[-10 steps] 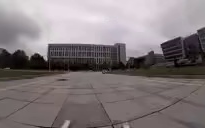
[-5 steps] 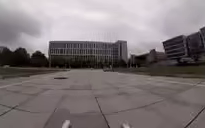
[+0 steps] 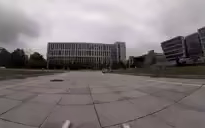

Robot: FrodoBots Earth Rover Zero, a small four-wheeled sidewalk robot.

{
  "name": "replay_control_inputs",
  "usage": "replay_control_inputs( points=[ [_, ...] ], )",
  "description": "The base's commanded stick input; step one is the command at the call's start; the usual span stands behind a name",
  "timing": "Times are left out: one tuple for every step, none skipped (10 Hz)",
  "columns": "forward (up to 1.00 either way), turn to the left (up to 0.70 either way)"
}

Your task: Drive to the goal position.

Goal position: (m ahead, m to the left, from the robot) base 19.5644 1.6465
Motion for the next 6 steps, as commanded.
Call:
replay_control_inputs(
  points=[
    [0.96,-0.09],
    [0.97,-0.27],
    [0.95,-0.27],
    [0.83,0.00],
    [0.59,0.00],
    [0.52,0.00]
  ],
)
